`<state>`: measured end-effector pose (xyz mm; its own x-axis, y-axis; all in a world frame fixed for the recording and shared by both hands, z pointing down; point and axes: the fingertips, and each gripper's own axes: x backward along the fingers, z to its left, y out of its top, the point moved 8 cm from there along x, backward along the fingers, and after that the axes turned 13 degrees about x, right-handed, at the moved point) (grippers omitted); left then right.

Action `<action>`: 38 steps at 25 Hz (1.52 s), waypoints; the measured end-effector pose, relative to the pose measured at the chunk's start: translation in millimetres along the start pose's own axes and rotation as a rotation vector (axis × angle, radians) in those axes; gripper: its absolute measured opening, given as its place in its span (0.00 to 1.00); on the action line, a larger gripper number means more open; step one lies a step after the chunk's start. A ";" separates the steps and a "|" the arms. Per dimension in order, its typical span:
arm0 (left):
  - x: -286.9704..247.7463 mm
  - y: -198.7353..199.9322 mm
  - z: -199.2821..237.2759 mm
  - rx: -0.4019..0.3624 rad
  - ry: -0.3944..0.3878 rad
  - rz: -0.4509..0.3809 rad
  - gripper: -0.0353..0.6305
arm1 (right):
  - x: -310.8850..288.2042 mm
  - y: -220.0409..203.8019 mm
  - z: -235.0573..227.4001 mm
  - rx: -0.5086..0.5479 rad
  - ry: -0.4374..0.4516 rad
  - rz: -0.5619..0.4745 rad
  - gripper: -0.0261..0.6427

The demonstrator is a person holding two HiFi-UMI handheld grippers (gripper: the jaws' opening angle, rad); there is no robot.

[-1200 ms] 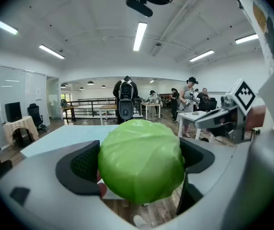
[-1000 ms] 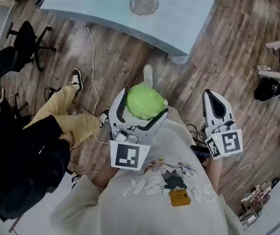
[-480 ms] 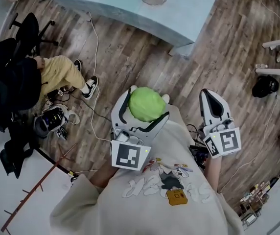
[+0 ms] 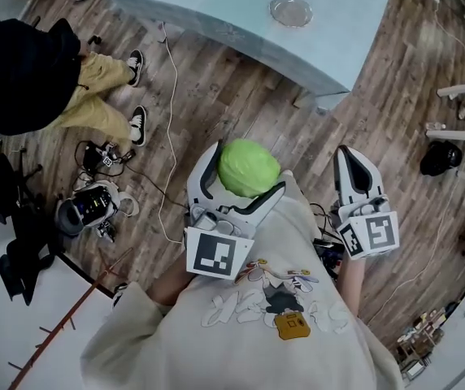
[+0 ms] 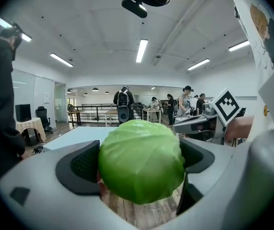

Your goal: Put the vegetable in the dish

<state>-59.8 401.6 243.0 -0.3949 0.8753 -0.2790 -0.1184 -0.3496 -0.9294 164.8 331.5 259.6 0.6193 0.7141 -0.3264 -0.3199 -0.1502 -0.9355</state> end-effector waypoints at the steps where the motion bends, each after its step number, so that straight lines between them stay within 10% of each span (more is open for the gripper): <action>1: 0.5 2.0 8.4 -0.007 -0.006 -0.008 0.83 | -6.0 2.0 4.7 0.002 -0.006 0.001 0.07; 15: -55.9 21.6 65.4 -0.012 -0.074 0.047 0.83 | -67.4 10.3 -11.7 -0.037 -0.050 0.036 0.07; 38: -305.1 70.6 96.3 -0.140 -0.162 0.148 0.83 | -203.7 15.8 -194.3 -0.027 0.003 0.026 0.07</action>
<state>-35.3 77.6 285.8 -0.5411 0.7490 -0.3824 0.0740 -0.4105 -0.9088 172.9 50.9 285.1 0.6130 0.7078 -0.3511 -0.3164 -0.1873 -0.9300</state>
